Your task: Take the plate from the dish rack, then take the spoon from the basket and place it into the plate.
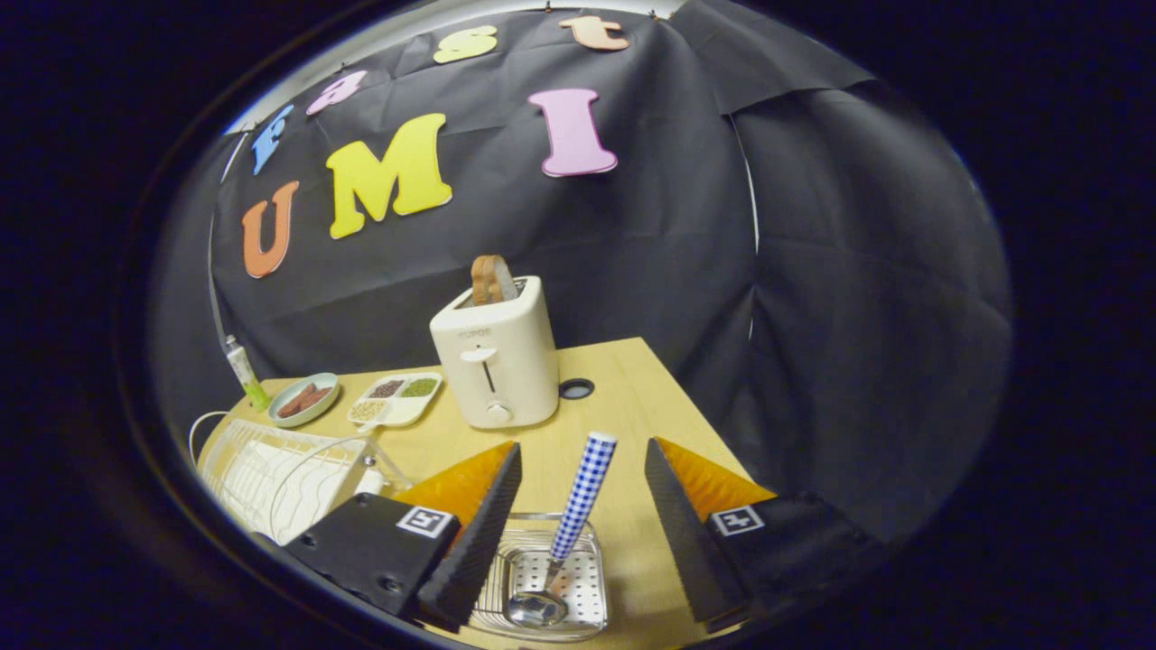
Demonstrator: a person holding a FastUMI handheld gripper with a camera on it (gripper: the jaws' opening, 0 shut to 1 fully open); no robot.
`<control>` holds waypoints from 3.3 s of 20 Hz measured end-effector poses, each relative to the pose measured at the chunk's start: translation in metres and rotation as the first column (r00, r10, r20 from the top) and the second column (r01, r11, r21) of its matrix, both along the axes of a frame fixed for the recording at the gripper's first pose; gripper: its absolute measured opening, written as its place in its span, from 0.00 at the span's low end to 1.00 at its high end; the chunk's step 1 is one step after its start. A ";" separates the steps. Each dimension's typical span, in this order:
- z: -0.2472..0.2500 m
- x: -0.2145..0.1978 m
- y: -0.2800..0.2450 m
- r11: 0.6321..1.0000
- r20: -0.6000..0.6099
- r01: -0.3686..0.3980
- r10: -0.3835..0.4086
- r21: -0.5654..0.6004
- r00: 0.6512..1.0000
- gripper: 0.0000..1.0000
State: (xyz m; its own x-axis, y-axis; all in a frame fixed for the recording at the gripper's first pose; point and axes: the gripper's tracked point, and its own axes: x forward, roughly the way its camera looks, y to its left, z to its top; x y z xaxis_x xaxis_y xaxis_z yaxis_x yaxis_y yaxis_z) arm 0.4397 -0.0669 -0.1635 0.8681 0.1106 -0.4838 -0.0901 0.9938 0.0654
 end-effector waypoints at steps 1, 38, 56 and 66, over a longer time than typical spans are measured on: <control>-0.007 0.002 0.006 1.000 -0.018 -0.021 0.021 0.014 1.000 0.67; 0.101 -0.321 0.242 0.975 0.295 -0.221 0.222 -0.036 0.929 0.17; -0.022 -0.360 0.264 0.983 0.286 -0.178 0.183 -0.043 0.941 0.20; -0.002 -0.355 0.225 0.986 0.349 -0.116 0.152 -0.120 0.925 0.51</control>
